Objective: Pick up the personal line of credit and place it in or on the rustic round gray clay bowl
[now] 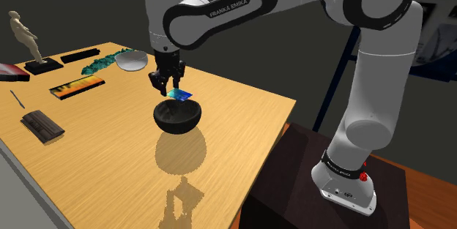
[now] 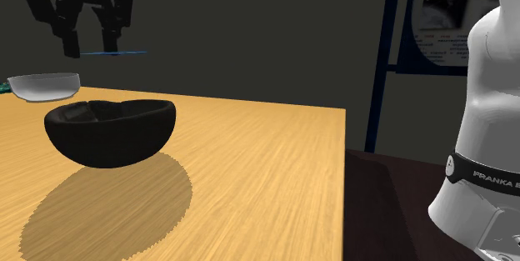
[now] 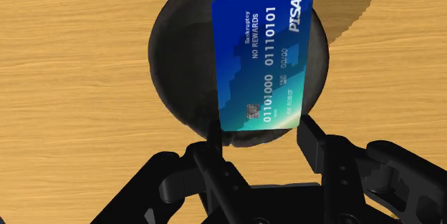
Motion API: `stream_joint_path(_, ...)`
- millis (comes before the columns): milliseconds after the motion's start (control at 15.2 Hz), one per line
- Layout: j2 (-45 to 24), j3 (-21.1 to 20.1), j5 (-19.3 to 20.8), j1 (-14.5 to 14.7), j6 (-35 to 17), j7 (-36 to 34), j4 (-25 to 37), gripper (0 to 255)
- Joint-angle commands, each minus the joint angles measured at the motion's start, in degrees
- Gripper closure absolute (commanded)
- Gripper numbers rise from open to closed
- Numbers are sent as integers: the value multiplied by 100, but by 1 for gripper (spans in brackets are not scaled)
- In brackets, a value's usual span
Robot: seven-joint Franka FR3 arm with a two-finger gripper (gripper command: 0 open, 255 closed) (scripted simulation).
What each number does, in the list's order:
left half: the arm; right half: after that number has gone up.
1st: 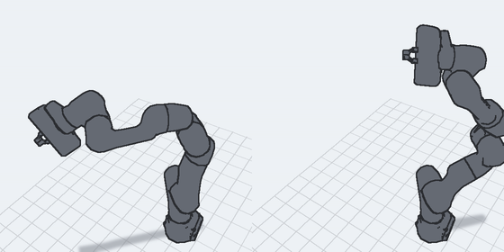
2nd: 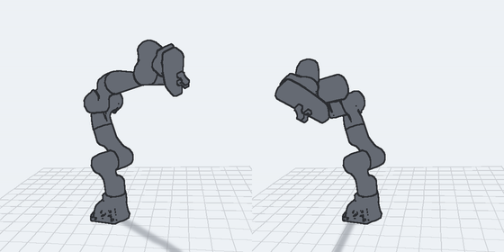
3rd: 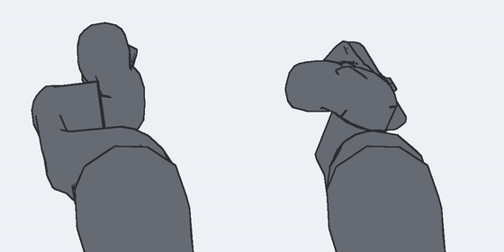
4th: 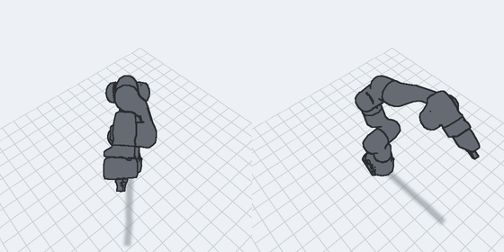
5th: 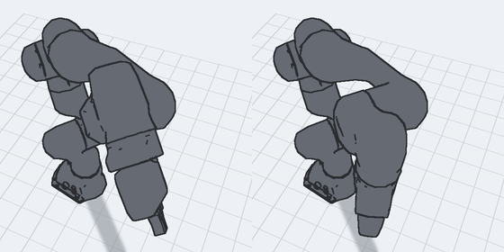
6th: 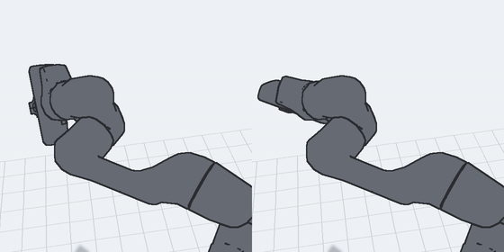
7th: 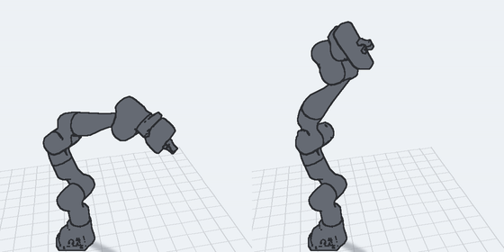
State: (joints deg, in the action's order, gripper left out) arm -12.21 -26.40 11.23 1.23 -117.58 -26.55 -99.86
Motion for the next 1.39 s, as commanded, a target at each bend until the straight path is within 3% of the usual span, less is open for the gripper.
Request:
stream_joint_path(0,-527,92,186,6,240,123,733,255)
stream_joint_path(990,-849,198,434,37,-768,-100,4,255)
stream_joint_path(1320,-869,204,448,40,-809,-112,-20,255)
